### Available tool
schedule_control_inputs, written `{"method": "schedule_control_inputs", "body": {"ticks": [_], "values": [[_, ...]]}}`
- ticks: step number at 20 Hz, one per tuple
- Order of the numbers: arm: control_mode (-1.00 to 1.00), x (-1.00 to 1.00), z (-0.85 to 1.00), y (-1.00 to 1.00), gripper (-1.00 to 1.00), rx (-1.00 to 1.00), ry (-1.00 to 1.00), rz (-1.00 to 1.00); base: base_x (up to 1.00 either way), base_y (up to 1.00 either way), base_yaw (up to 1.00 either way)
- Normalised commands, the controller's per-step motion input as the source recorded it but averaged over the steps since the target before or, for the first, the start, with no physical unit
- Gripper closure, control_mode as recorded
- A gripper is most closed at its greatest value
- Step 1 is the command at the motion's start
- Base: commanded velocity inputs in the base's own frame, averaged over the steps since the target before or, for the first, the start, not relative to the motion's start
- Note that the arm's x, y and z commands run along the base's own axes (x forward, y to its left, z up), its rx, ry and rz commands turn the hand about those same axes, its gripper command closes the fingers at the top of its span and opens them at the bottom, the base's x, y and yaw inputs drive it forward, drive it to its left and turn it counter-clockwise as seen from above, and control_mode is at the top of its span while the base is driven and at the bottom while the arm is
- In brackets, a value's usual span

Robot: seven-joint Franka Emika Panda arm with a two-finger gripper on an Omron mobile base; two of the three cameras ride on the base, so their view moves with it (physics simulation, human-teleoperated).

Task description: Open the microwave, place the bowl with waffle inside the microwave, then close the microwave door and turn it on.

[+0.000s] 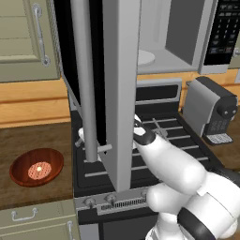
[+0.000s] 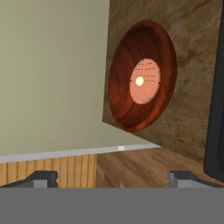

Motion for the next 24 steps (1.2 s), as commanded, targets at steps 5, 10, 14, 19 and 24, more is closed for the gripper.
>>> {"method": "schedule_control_inputs", "body": {"ticks": [5, 10, 14, 19, 24], "values": [[-1.0, 0.39, -0.19, 0.51, -1.0, 0.0, 0.06, -0.01, 0.0, 0.0, 0.0], [-1.0, 0.42, -0.43, 0.51, -1.0, -0.04, 0.14, 0.0, 0.0, 0.0, 0.0], [-1.0, 0.28, -0.64, 0.06, -1.0, -0.07, 0.09, 0.04, 0.0, 0.0, 0.0], [-1.0, 0.21, -0.55, 0.03, -1.0, -0.08, 0.02, 0.09, 0.0, 0.0, 0.0], [-1.0, 0.5, -0.43, 0.31, -1.0, -0.04, 0.0, 0.08, 0.0, 0.0, 0.0]]}}
